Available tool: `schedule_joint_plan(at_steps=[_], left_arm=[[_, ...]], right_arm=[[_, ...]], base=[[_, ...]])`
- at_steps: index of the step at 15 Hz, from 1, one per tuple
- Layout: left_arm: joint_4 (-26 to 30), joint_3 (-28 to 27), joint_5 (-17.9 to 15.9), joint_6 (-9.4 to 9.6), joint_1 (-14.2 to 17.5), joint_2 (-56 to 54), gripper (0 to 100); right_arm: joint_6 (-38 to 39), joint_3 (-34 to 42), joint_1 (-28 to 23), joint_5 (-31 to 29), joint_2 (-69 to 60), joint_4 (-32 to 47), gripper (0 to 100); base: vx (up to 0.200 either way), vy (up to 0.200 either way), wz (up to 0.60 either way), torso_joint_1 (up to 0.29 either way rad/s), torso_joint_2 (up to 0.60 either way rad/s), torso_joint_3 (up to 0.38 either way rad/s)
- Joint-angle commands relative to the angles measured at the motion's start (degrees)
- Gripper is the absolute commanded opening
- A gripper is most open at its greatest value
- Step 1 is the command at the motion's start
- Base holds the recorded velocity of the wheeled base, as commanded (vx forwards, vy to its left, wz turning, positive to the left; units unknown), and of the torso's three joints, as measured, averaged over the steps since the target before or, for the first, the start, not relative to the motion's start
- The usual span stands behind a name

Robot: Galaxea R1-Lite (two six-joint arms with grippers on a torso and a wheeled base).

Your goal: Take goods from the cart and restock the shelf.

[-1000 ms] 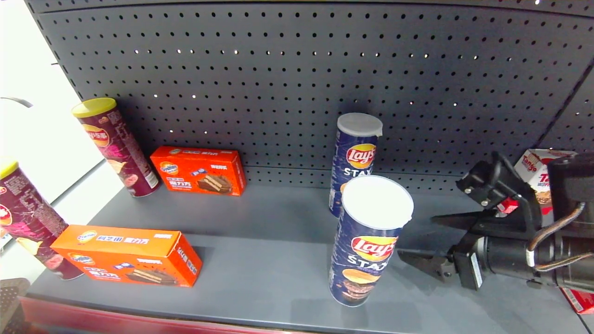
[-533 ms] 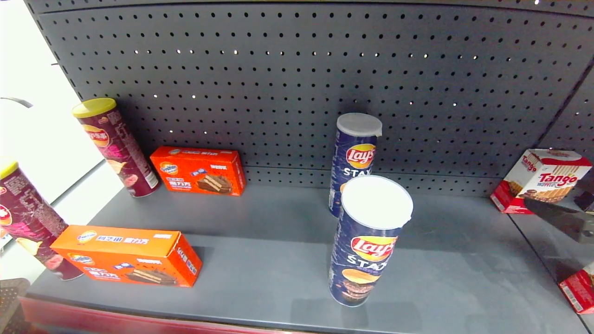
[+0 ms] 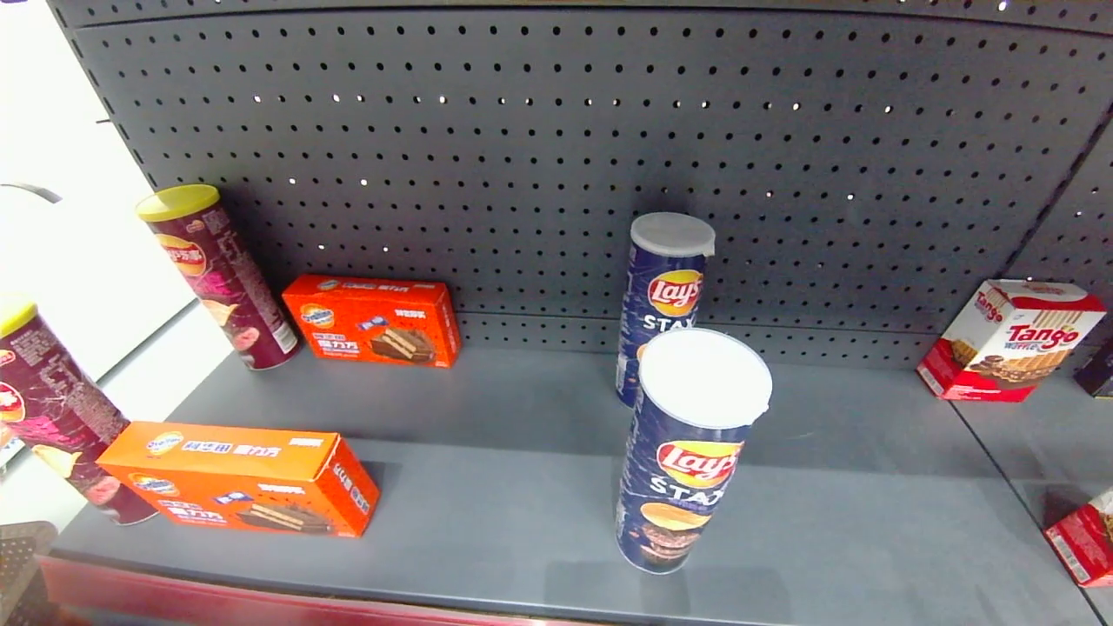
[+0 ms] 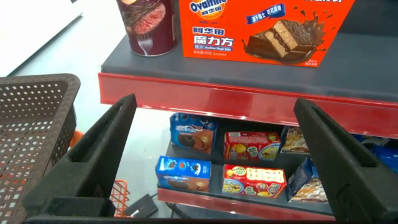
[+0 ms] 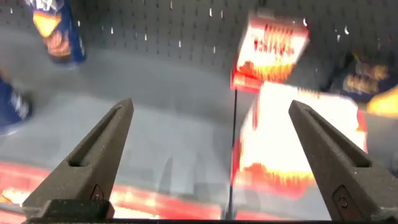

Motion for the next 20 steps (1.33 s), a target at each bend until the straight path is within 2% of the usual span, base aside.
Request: schedule_joint_plan(at_steps=[1,2,3,4,5,13,20], left_arm=[[0.0,0.0,0.1,-0.02,0.0,0.1,100],[0.0,0.0,0.1,-0.02,0.0,0.1,100],[0.0,0.0,0.1,-0.02,0.0,0.1,100],[0.0,0.0,0.1,-0.02,0.0,0.1,100],[0.0,0.0,0.1,0.07,0.0,0.1,100],[0.0,0.0,-1.6,0.24,0.0,0.1,100],[0.0,0.0,-1.2,0.07,0.0,0.1,100]], right_arm=[[3.3,11.0,-0.2,0.1,-16.2,1.8,100],[4.1,15.5,-0.3,-0.1,-18.9,0.7,100],[4.5,19.0,-0.4,0.1,-18.9,-3.9,100],[4.8,19.3,-0.4,0.0,-18.9,-4.5,100],[5.3,19.0,-0.4,-0.8,-18.9,2.2,100],[6.8,19.1,-0.4,-1.3,-18.9,0.3,100],[6.6,19.1,-0.4,-1.2,-18.9,0.3,100]], base=[[0.0,0.0,0.0,0.0,0.0,0.0],[0.0,0.0,0.0,0.0,0.0,0.0],[0.0,0.0,0.0,0.0,0.0,0.0],[0.0,0.0,0.0,0.0,0.0,0.0],[0.0,0.0,0.0,0.0,0.0,0.0],[0.0,0.0,0.0,0.0,0.0,0.0],[0.0,0.0,-0.09,0.0,0.0,0.0]])
